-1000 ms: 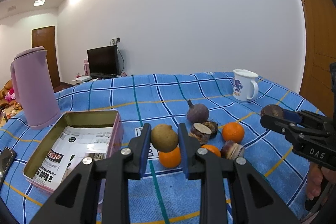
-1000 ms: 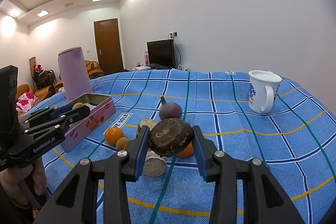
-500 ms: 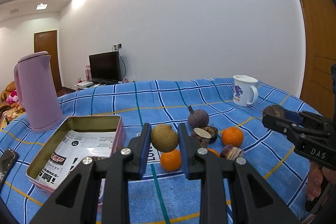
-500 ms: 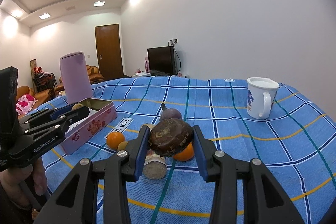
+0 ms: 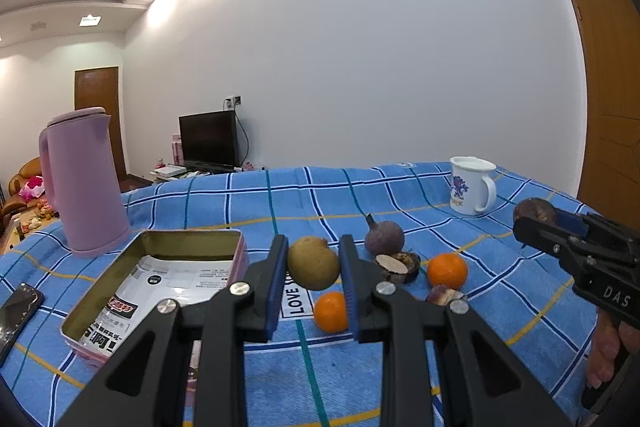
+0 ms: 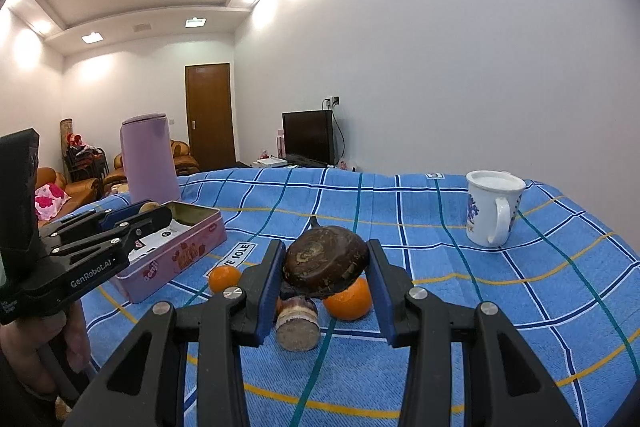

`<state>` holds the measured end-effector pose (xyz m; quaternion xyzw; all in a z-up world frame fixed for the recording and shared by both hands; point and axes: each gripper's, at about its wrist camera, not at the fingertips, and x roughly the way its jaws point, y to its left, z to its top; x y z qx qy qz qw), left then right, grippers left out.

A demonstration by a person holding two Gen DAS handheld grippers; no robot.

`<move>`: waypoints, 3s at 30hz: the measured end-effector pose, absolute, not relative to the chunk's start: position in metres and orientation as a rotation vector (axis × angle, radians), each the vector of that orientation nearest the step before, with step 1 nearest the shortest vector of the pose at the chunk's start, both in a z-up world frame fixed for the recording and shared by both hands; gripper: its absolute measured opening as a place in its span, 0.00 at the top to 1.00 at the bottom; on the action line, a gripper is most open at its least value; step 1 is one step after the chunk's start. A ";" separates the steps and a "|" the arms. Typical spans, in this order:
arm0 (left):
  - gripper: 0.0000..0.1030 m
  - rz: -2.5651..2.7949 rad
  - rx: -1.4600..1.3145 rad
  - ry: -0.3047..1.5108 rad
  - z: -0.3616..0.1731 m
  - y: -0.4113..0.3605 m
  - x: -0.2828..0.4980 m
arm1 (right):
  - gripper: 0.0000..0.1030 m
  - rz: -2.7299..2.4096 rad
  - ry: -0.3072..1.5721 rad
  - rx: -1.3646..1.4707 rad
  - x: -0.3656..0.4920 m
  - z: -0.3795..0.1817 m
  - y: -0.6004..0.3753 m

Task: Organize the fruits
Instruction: 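Lift the brown fruit with the left gripper while the right lifts the dark fruit, then carry both fruits over the pink tin and open both grippers to drop them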

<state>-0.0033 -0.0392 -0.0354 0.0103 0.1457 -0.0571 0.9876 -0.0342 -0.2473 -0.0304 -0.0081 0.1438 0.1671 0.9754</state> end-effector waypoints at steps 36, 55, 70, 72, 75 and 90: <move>0.74 0.025 0.001 0.397 -0.044 0.014 0.022 | 0.59 0.463 0.322 -0.096 -0.005 -0.033 -0.171; 0.74 0.104 -0.017 0.450 -0.050 0.067 0.036 | 0.59 0.549 0.345 -0.142 0.016 -0.031 -0.114; 0.74 0.142 0.012 0.542 -0.058 0.094 0.056 | 0.59 0.621 0.372 -0.192 0.027 -0.027 -0.066; 0.74 0.143 0.016 0.551 -0.059 0.095 0.058 | 0.59 0.630 0.378 -0.192 0.029 -0.027 -0.062; 0.74 0.147 0.025 0.568 -0.060 0.098 0.062 | 0.59 0.643 0.387 -0.199 0.032 -0.028 -0.053; 0.74 0.158 0.050 0.673 -0.072 0.115 0.090 | 0.59 0.694 0.479 -0.238 0.057 -0.046 -0.009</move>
